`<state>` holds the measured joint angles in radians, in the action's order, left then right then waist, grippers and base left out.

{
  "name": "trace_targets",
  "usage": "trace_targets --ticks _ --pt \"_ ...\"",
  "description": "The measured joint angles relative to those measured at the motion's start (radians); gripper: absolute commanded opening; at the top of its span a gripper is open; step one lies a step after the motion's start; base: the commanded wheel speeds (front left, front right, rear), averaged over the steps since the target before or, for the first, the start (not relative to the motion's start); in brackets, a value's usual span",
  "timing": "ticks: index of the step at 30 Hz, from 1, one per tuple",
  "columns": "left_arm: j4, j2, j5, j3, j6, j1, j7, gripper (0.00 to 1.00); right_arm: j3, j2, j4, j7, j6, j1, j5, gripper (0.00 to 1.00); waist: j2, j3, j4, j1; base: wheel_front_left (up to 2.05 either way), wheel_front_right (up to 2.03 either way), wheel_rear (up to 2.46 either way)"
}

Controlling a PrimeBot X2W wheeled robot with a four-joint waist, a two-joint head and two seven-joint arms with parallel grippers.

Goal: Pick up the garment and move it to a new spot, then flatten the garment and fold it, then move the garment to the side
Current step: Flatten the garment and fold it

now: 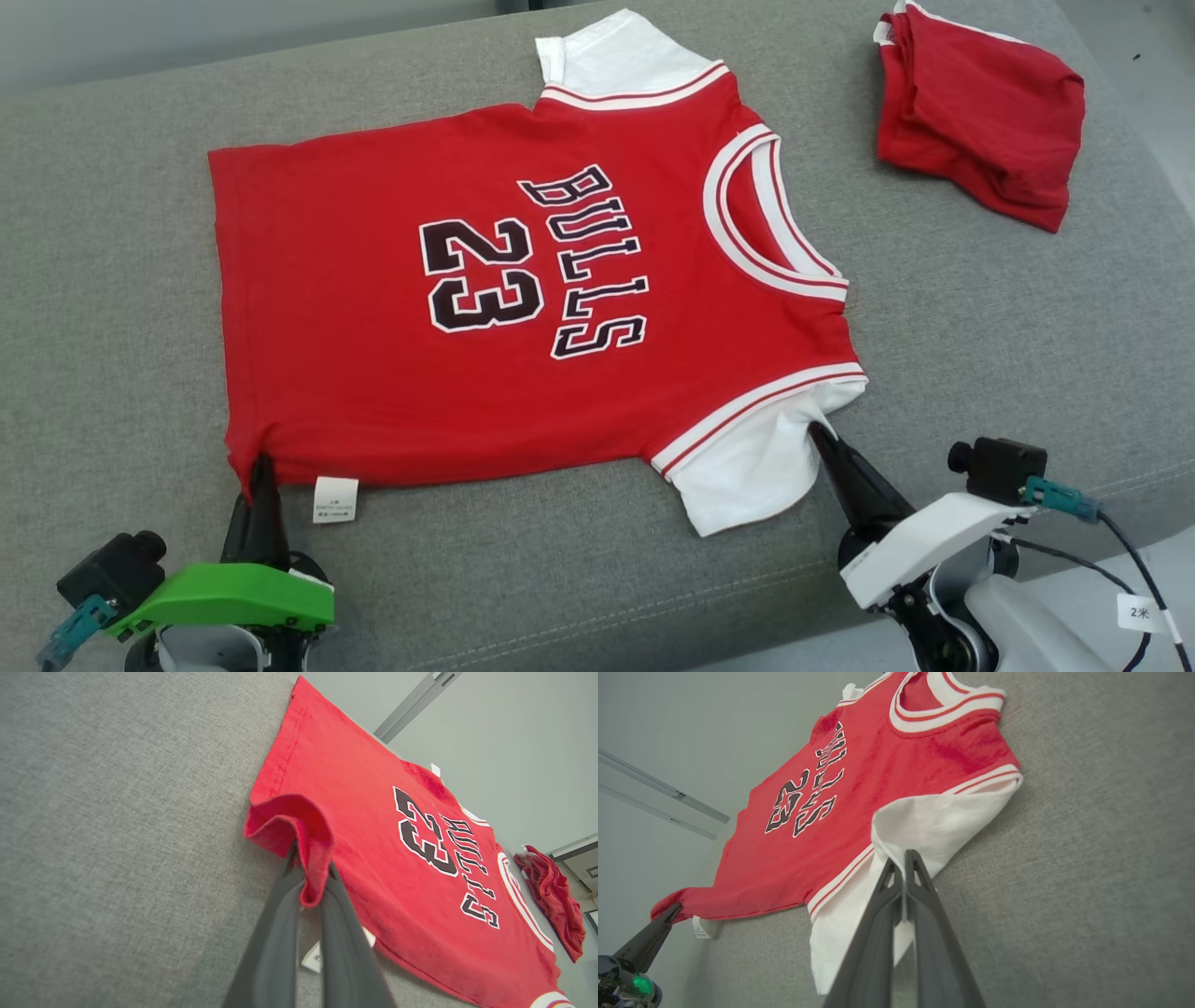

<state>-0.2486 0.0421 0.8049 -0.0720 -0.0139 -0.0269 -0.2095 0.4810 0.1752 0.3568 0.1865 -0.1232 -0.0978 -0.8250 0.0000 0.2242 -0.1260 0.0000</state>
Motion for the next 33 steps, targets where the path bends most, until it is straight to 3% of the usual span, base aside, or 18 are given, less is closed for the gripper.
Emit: trace_targets --ticks 5,17,23,33 --pt "0.004 0.000 0.000 -0.001 0.000 0.000 -0.003 0.00 -0.010 0.049 -0.054 0.003 0.000 -0.013 -0.024 0.00 0.0000 -0.012 -0.016 0.0000 0.00 0.00 0.00" --pt "0.005 0.011 -0.039 -0.051 0.000 -0.076 0.021 0.00 -0.055 0.085 -0.088 -0.043 0.000 -0.041 -0.147 0.00 0.0000 -0.017 -0.007 0.0000 0.00 0.00 0.00" --pt "-0.010 0.035 -0.053 -0.049 -0.016 -0.175 0.056 0.00 -0.092 0.086 -0.076 -0.119 0.000 -0.151 -0.223 0.00 0.0000 0.007 0.008 0.0000 0.00 0.00 0.00" --pt "-0.088 0.034 -0.053 -0.042 -0.050 -0.328 0.115 0.00 -0.098 0.118 0.005 -0.237 0.009 -0.352 -0.229 0.00 0.0000 0.071 0.018 0.0000 0.00 0.00 0.00"
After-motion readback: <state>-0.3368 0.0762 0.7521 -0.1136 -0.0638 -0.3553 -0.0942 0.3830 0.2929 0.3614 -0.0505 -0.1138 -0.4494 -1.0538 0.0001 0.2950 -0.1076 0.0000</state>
